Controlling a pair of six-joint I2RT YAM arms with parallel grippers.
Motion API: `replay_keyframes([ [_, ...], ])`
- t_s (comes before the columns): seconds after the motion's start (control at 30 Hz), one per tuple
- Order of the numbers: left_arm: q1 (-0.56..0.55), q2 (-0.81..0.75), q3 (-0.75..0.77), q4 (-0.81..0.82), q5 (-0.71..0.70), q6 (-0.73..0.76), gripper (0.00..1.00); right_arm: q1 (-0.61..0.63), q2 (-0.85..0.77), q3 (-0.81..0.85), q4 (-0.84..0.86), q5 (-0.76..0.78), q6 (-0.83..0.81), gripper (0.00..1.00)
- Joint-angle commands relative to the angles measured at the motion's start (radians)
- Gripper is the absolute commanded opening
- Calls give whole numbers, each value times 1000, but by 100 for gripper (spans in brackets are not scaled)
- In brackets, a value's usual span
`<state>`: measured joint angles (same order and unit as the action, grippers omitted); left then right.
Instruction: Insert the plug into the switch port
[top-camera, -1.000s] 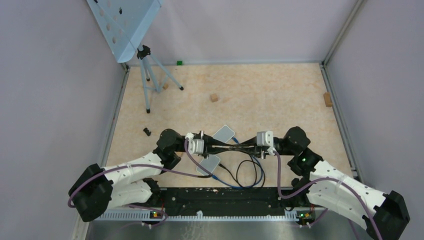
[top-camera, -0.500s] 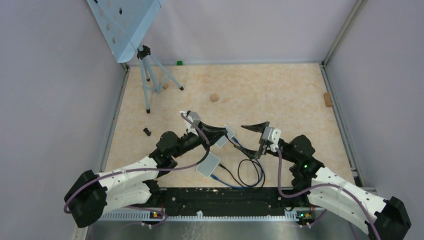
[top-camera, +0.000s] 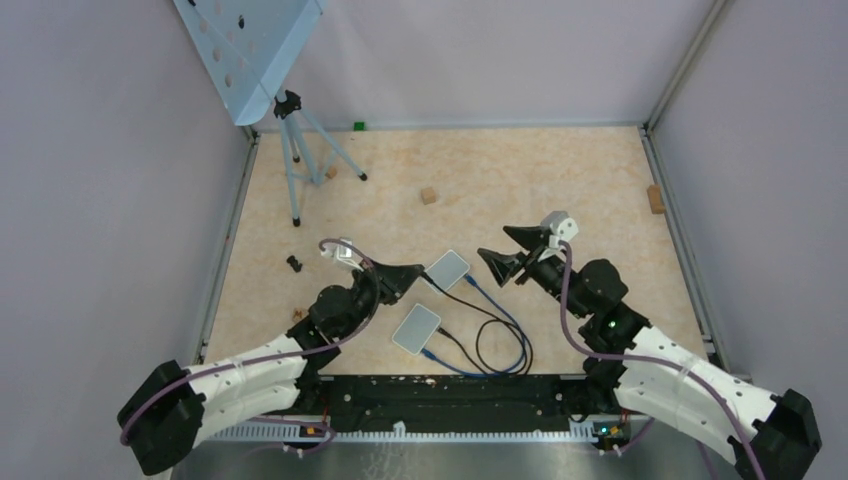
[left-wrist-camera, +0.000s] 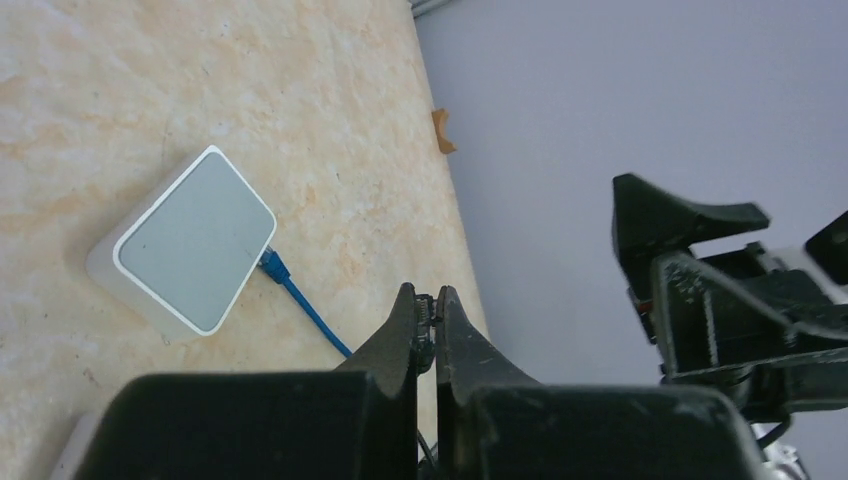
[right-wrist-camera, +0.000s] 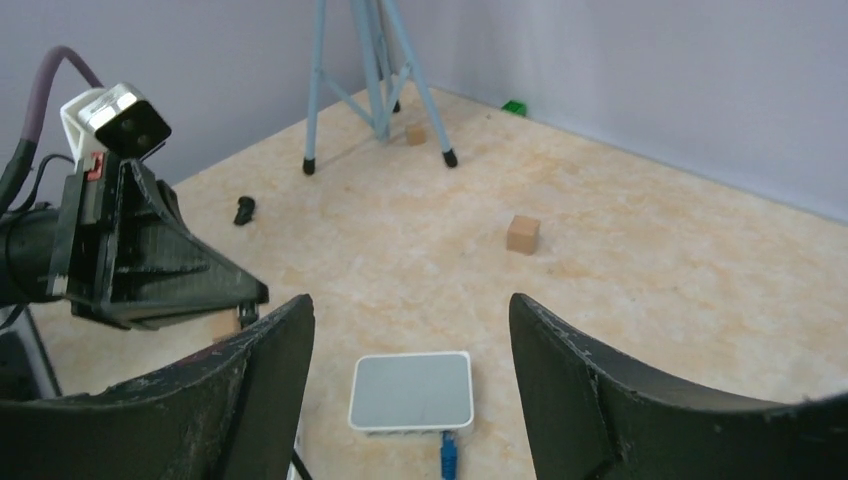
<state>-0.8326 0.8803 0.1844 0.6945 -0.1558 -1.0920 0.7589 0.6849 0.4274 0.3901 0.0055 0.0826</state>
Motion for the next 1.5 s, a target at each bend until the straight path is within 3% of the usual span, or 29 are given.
replay_keyframes([
  [0.0, -4, -97, -46, -45, -119, -274, 0, 8, 81, -48, 160, -131, 39, 65],
  [0.13, -4, -199, -70, -172, -202, -385, 0, 36, 198, -42, 299, -243, 2, 62],
  [0.27, -4, -276, -42, -291, -262, -365, 0, 127, 339, 57, 286, -305, -126, 63],
  [0.4, -4, -301, -55, -293, -274, -351, 0, 191, 472, 159, 281, -309, -167, 56],
  [0.63, -3, -309, -100, -189, -230, -324, 0, 232, 642, 192, 454, -262, -147, 51],
  [0.87, -4, -339, -125, -176, -201, -328, 0, 235, 731, 195, 523, -290, -144, 50],
  [1.03, -3, -378, -151, -174, -207, -339, 0, 236, 774, 204, 530, -300, -143, 40],
  [1.33, -4, -392, -157, -168, -210, -330, 0, 249, 829, 224, 560, -325, -126, 37],
  [1.47, -4, -394, -157, -168, -211, -331, 0, 253, 848, 240, 552, -335, -123, 30],
])
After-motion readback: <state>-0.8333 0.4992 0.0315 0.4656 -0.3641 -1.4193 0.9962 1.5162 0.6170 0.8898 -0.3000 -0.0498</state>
